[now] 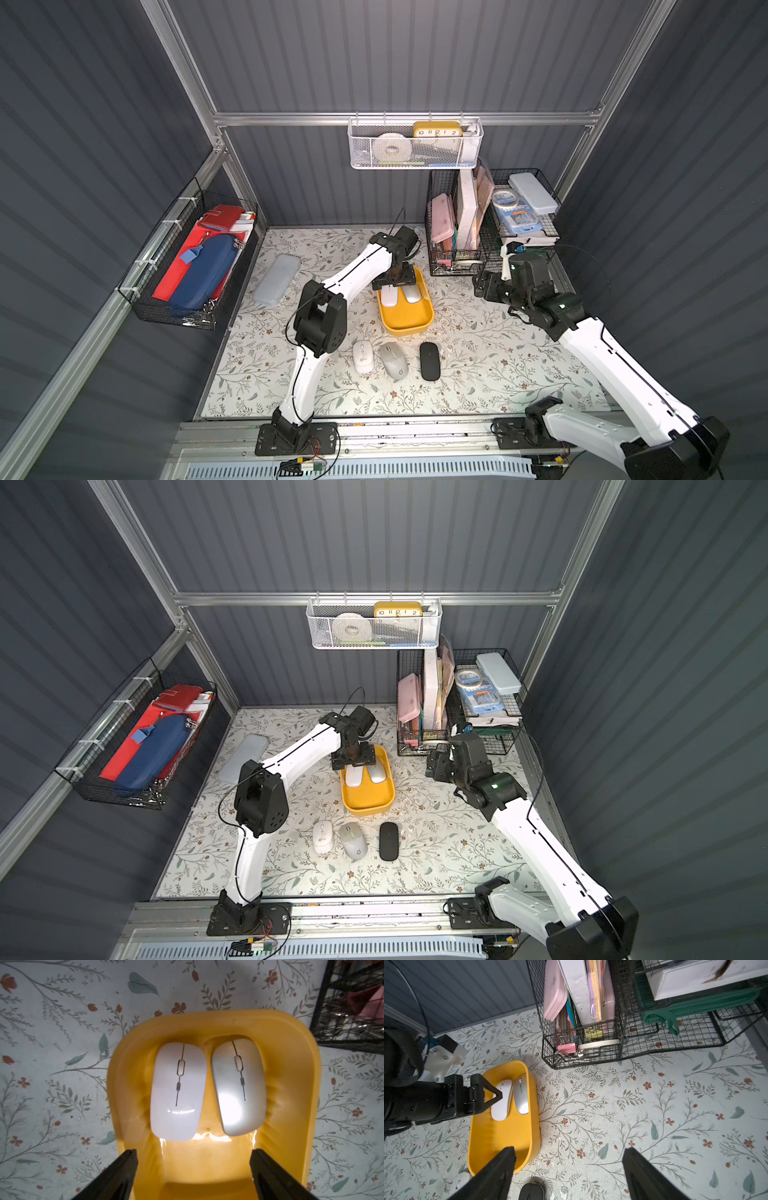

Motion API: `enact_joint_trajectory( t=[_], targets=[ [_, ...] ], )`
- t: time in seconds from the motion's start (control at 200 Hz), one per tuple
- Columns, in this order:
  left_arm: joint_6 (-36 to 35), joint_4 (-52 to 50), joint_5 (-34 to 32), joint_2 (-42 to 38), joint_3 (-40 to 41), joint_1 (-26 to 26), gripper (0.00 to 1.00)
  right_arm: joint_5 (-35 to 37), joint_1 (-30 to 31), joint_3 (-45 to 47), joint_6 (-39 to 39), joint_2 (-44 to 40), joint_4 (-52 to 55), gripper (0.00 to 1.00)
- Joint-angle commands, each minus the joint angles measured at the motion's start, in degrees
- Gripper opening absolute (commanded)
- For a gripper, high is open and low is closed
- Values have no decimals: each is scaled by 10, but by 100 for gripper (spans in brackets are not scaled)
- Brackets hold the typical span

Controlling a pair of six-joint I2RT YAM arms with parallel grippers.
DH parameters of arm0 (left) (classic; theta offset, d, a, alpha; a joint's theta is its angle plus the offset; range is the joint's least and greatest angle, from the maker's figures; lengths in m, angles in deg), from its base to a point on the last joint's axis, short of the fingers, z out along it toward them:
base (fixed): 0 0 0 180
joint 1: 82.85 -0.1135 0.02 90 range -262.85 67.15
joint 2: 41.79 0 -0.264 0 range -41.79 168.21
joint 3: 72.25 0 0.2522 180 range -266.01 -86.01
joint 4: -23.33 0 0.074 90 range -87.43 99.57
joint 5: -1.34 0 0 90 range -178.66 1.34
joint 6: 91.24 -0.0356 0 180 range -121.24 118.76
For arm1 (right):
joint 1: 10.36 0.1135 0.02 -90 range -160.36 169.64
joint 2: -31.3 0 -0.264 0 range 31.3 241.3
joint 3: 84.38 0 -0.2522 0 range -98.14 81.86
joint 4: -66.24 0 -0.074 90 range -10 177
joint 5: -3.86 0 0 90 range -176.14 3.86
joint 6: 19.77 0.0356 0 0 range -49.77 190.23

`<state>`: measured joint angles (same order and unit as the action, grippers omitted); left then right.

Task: Take out the mouse from the storage box
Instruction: Pick up the mouse from the storage box.

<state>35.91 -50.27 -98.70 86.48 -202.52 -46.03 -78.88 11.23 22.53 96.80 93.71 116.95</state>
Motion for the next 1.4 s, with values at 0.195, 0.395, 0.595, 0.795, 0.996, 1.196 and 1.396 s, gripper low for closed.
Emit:
enact_joint_trajectory(
  t=[0.195,0.395,0.595,0.795,0.996,1.196,1.396],
  targets=[
    [-62,-31,-12,51,-68,-11,87,-3,-7,6,-8,7,-12,86],
    [-78,-24,7,50,-28,-25,81,-7,-8,11,-7,7,-17,86],
    [-105,4,48,63,0,-35,80,-10,-10,16,-8,5,-22,86],
    [-112,-11,48,89,-30,-35,81,-4,-10,17,-9,3,-19,86],
    [-117,1,86,86,-25,-35,79,-12,-13,22,-5,9,-28,86],
    [-113,14,125,57,-34,-31,78,-14,-14,22,-5,9,-29,86],
    [-99,-16,79,41,-57,-31,79,-20,-15,22,-4,8,-30,86]
  ],
)
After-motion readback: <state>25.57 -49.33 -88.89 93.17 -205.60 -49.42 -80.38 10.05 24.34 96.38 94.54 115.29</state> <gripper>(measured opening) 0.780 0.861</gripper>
